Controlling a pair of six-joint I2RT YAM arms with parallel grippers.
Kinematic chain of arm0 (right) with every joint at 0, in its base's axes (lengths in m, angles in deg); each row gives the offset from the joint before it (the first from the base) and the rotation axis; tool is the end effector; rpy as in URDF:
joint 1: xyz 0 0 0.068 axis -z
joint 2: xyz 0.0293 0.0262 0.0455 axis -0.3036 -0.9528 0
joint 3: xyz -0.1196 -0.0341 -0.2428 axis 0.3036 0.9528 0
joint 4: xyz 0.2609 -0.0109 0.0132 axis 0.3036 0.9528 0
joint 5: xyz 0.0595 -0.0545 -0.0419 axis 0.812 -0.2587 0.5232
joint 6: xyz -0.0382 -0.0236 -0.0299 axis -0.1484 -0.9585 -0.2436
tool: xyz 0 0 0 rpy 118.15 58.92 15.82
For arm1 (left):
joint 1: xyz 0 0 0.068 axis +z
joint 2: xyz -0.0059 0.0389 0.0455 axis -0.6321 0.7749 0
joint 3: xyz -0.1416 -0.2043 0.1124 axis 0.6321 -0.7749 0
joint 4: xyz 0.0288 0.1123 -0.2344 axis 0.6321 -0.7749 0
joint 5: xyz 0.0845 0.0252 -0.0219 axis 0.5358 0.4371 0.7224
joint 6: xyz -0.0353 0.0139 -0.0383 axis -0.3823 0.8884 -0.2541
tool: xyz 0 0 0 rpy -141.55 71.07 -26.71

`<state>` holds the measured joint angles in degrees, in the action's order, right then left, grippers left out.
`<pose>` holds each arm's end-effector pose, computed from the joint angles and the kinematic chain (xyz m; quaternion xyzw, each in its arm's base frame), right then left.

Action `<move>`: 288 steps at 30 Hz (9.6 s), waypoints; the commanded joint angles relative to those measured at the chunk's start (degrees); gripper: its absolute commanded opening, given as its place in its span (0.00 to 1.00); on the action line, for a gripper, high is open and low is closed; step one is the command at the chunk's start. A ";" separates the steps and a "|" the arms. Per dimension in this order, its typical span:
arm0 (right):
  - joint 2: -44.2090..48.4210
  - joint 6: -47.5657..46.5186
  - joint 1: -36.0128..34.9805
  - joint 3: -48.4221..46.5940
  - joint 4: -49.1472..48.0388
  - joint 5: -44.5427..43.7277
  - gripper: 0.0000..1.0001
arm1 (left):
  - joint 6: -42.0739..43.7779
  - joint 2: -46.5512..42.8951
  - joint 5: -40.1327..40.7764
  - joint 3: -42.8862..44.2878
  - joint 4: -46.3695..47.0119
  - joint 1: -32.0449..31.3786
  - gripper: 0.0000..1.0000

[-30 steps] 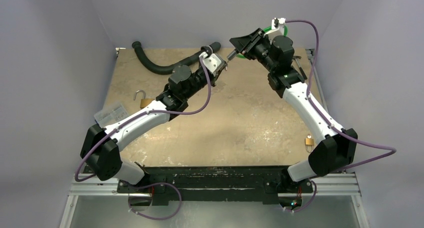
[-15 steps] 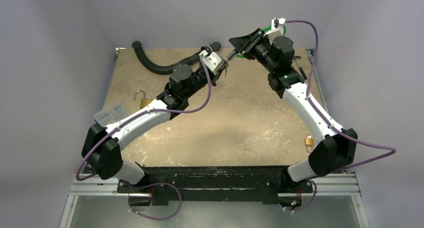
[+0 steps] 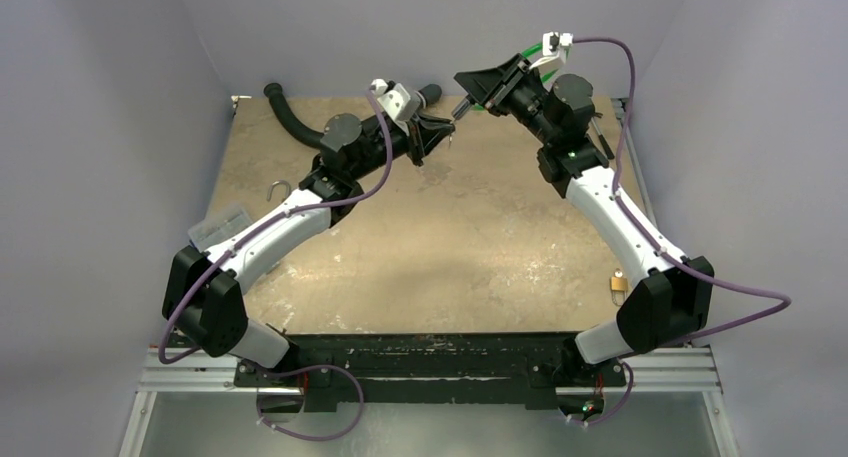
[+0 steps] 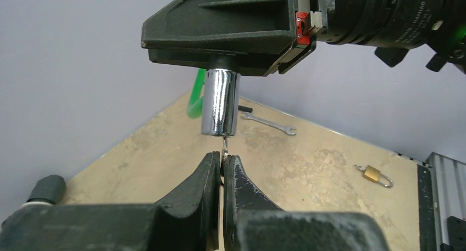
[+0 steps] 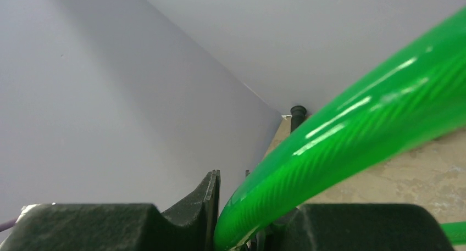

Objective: Lock with the key
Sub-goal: Remove the key from the lock, then place the lock at the center of the board, then place the key at the center of the board, then pick up the lock from the center of the board.

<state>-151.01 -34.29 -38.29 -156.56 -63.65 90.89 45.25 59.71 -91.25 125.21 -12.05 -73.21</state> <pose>0.3223 0.1327 0.4337 0.0524 0.6390 0.5243 0.5604 0.2856 -0.2093 0.3821 0.2871 0.5830 -0.3902 0.6522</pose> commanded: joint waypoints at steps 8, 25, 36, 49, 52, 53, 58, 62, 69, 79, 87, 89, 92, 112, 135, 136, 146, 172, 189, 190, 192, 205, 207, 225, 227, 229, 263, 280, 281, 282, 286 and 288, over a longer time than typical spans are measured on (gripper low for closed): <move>1.52 4.45 2.86 -4.33 -14.94 6.75 0.00 | -1.39 -0.92 -4.07 -4.83 -2.65 0.84 0.00; 1.03 4.69 5.42 -4.44 -19.07 10.03 0.00 | 1.11 -3.12 -6.96 -8.85 -6.78 -0.90 0.00; 1.42 3.97 5.09 -3.00 -23.49 14.55 0.00 | -25.45 0.17 -13.83 -9.23 5.82 2.48 0.00; 2.96 0.92 4.65 -1.14 -15.38 10.33 0.00 | -11.99 -1.87 -5.40 -5.42 -0.36 2.55 0.49; 3.73 -0.88 4.29 -0.56 -12.54 8.79 0.00 | -9.61 -2.82 -4.88 -5.67 -0.43 2.47 0.57; 3.94 -1.59 4.20 -0.42 -11.69 8.43 0.00 | -8.41 -3.29 -4.47 -5.89 -0.24 2.38 0.61; 4.85 -4.87 3.05 0.26 -8.33 7.51 0.00 | -1.02 -3.95 -1.82 -4.06 -1.21 1.28 0.71; 5.48 -7.78 1.66 0.85 -6.57 7.15 0.00 | -0.62 -3.37 -2.77 -2.45 0.31 0.76 0.72; 6.19 -11.23 0.09 1.59 -4.80 6.06 0.00 | 1.56 -3.17 -4.57 -1.45 1.28 -1.95 0.75; 6.51 -12.20 -0.97 2.06 -4.34 6.06 0.00 | -0.30 -1.67 -1.69 0.36 0.97 -2.19 0.34; 5.85 -12.71 -0.95 0.04 -5.24 5.97 0.00 | 2.82 -1.76 -3.10 -1.54 -3.54 -2.07 0.04; 5.43 -13.69 -0.92 -0.92 -5.70 6.14 0.00 | 3.14 -1.91 -3.40 -2.57 -4.45 -2.13 0.02; 4.75 -14.97 -0.91 -2.46 -6.03 6.33 0.00 | 2.67 -2.19 -4.38 -4.78 -4.97 -2.08 0.00; -16.58 -51.84 -1.02 -23.51 35.80 17.81 0.00 | -7.79 -11.85 -0.15 -12.38 -10.86 10.43 0.00; -46.96 -85.38 2.97 -39.53 55.65 1.09 0.00 | -7.14 -10.32 -0.77 -13.05 -9.98 15.03 0.00; -47.34 -85.94 3.22 -39.29 55.17 0.46 0.00 | -7.25 -9.62 -0.71 -12.91 -9.32 14.97 0.00; -49.02 -85.14 5.32 -38.83 49.35 -0.44 0.51 | -9.10 -3.07 1.70 -11.14 -4.57 11.92 0.00; -22.98 -62.49 17.78 -17.73 39.01 14.45 0.99 | -13.68 28.45 1.04 6.05 3.67 1.06 0.00; -16.31 -63.71 19.39 -10.54 40.35 14.14 0.99 | -22.00 49.88 1.19 20.41 9.98 3.32 0.00; -16.22 -63.75 19.47 -10.26 40.42 14.19 0.99 | -22.02 50.40 1.52 20.70 9.84 3.68 0.00; -15.93 -63.79 19.53 -9.91 40.58 14.10 0.99 | -22.19 51.06 2.26 20.90 9.84 4.28 0.01; -15.46 -64.13 19.85 -9.50 41.54 14.23 0.99 | -19.60 51.57 5.26 23.11 6.35 5.04 0.41; -15.61 -64.31 19.92 -9.95 41.96 14.51 0.99 | -19.29 50.21 5.61 22.42 6.33 5.23 0.48; -4.01 -75.60 20.01 -2.49 55.75 11.69 0.99 | -7.49 17.04 4.96 8.55 -21.31 13.22 1.00; -1.49 -77.09 20.01 1.53 56.24 10.15 0.99 | -6.67 11.35 6.00 5.17 -27.12 16.24 1.00; 0.91 -78.00 20.01 5.09 56.08 9.26 0.99 | -4.46 6.20 7.64 2.79 -33.94 18.83 1.00; -0.89 -74.34 20.01 1.77 55.00 13.41 0.99 | -5.26 24.31 38.17 6.67 -53.73 33.91 1.00; -2.11 -72.66 20.01 -0.49 55.23 14.47 0.99 | -8.86 22.60 21.18 -2.11 -49.53 35.58 0.81; -2.10 -72.67 20.01 -0.46 55.23 14.43 0.99 | -9.01 21.87 20.24 -2.94 -49.43 35.39 0.79; -2.20 -72.59 20.01 -0.45 55.25 14.41 0.99 | -9.28 21.12 19.94 -3.74 -49.32 35.02 0.79; -2.65 -71.69 20.01 -0.61 54.90 14.56 0.99 | -11.09 17.99 22.44 -7.63 -48.24 34.41 0.78; -2.84 -71.11 20.01 -0.92 54.67 14.75 0.99 | -12.31 17.66 22.63 -8.98 -48.23 34.39 0.74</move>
<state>-153.55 -106.99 -18.45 -154.77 -8.22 103.68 37.60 78.73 -63.56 120.34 -57.49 -37.45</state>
